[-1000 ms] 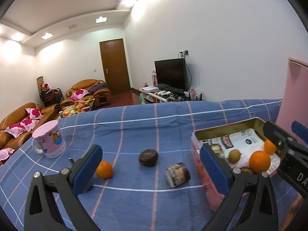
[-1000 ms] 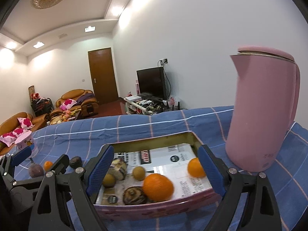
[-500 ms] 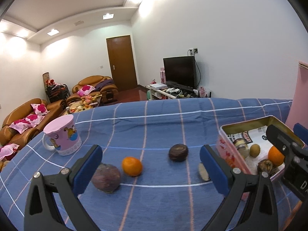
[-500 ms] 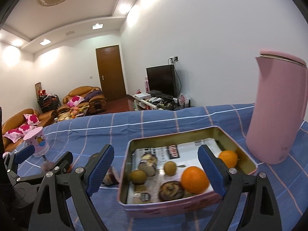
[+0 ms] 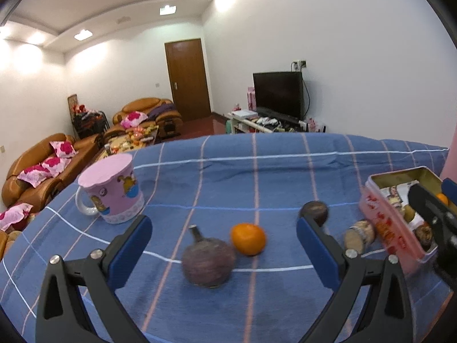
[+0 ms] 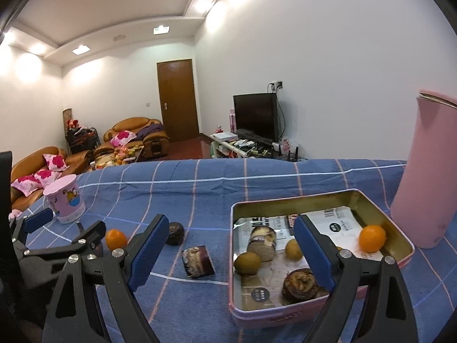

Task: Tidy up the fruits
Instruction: 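Grasp the purple mangosteen with the left tool while the right tool grasps another labelled can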

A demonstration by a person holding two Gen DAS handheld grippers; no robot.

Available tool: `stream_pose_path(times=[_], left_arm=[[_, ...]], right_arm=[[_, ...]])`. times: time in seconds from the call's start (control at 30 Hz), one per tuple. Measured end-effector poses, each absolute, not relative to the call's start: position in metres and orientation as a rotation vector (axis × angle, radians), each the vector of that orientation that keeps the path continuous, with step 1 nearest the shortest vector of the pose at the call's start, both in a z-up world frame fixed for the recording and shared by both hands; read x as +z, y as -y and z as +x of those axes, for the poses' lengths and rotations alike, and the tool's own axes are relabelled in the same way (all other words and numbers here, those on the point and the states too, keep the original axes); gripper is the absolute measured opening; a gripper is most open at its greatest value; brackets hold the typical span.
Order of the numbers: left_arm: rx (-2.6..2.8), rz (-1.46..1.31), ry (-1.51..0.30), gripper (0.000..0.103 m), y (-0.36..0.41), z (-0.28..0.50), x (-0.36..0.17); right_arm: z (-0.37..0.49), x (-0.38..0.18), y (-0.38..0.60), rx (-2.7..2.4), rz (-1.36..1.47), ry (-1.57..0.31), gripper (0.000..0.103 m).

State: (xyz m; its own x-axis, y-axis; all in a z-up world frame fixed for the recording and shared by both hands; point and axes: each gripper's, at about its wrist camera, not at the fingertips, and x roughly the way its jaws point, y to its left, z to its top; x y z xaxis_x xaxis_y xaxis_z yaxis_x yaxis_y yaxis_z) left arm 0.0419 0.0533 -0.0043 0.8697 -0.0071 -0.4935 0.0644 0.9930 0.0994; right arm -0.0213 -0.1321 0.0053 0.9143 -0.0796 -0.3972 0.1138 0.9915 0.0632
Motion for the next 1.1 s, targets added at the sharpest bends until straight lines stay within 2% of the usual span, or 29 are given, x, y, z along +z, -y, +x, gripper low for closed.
stream_pose_path(times=[0.13, 0.2, 0.37, 0.53, 0.63, 0.87, 1.0, 1.1], left_arm=[[-0.015, 0.101, -0.562, 0.103, -0.078, 0.052, -0.008], [0.011, 0.108, -0.581, 0.103, -0.087, 0.057, -0.009], [0.013, 0.104, -0.632, 0.103, -0.105, 0.065, -0.010], [0.037, 0.097, -0.617, 0.103, -0.119, 0.066, -0.005], [0.048, 0.077, -0.611, 0.103, -0.131, 0.069, -0.001], [0.089, 0.025, -0.625, 0.103, -0.154, 0.074, 0.000], [0.062, -0.022, -0.637, 0.103, -0.161, 0.073, 0.000], [-0.049, -0.055, -0.654, 0.103, -0.154, 0.072, -0.001]], right_arm=[[-0.008, 0.003, 0.125, -0.037, -0.001, -0.465, 0.090], [-0.001, 0.003, 0.119, -0.015, -0.067, -0.502, 0.085], [0.019, -0.009, 0.092, 0.058, -0.244, -0.634, 0.055], [0.039, -0.025, 0.080, 0.071, -0.309, -0.750, 0.052], [0.050, -0.036, 0.081, 0.072, -0.328, -0.813, 0.039], [0.059, -0.048, 0.063, 0.047, -0.467, -0.888, 0.036], [0.053, -0.042, 0.071, 0.058, -0.399, -0.897, 0.035], [0.037, -0.024, 0.078, 0.104, -0.270, -0.812, 0.035]])
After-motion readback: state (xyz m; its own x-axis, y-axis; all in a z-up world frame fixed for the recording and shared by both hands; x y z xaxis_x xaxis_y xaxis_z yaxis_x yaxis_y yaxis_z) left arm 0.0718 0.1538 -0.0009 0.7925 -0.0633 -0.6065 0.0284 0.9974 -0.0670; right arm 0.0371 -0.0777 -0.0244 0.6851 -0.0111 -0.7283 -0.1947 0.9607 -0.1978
